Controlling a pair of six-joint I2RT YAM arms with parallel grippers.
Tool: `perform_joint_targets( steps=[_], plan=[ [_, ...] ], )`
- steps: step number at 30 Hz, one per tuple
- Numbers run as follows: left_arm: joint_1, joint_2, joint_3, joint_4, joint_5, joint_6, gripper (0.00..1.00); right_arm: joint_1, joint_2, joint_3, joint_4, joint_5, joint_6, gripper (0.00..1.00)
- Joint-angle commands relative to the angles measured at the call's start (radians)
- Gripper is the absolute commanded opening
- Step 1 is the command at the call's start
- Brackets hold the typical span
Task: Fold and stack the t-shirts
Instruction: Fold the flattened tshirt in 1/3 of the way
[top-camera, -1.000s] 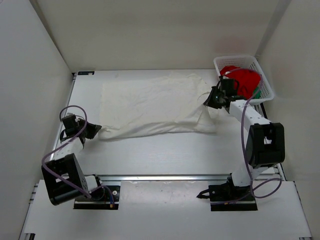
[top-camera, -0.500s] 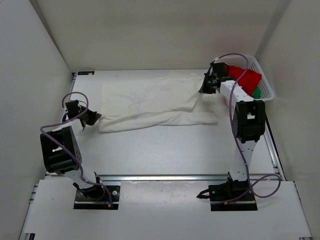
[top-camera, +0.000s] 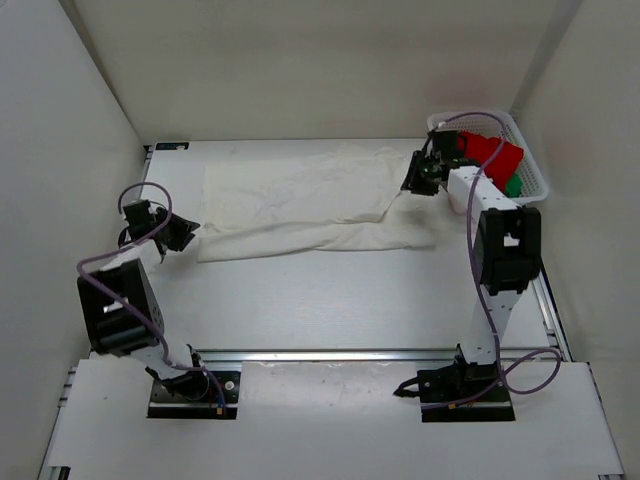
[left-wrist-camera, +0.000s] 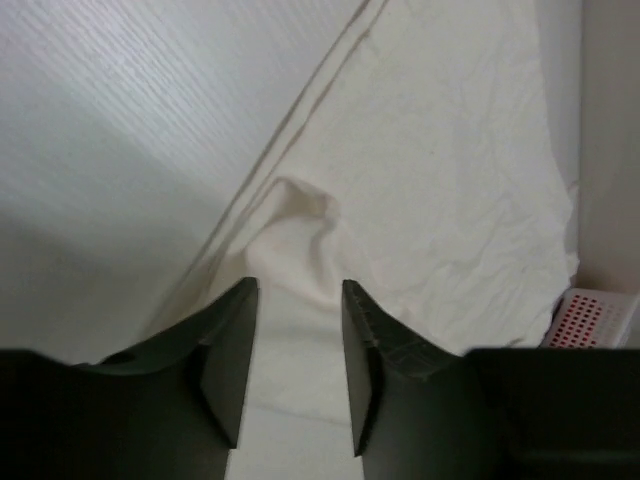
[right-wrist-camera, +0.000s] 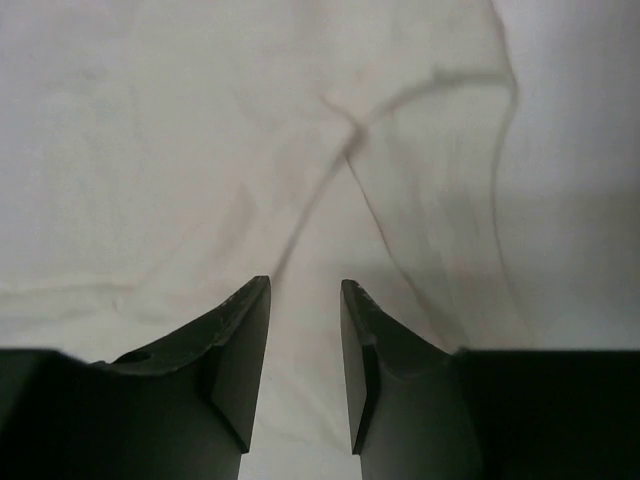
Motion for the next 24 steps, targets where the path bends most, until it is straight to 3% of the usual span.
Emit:
perform_joint_targets(
  steps=[1,2,6,8,14,22,24],
  plan=[
    [-0.001,-0.208,-0.059,-0.03,0.007,0.046,0.44,-0.048,-0.244,-0.231,0.107,-0.034,0.06,0.33],
    [-0.004,-0.265,-0.119,-0.03,0.03,0.046,0.42,-0.053,-0.329,-0.349,0.167,-0.052,0.075,0.31],
    [0.013,-0.4,-0.347,-0.004,0.065,0.02,0.37,-0.074,-0.582,-0.668,0.336,-0.072,0.134,0.06],
    [0.034,-0.397,-0.395,-0.003,0.067,0.029,0.39,-0.079,-0.643,-0.804,0.356,-0.059,0.141,0.04],
    [0.015,-0.255,-0.389,0.068,0.088,-0.01,0.51,-0.154,-0.655,-0.947,0.416,-0.081,0.158,0.33],
    [-0.024,-0.097,-0.327,0.145,0.026,-0.04,0.45,-0.205,-0.51,-0.963,0.52,-0.1,0.184,0.45],
    [-0.021,-0.068,-0.304,0.157,0.019,-0.04,0.36,-0.203,-0.476,-0.935,0.531,-0.095,0.192,0.46]
  ],
)
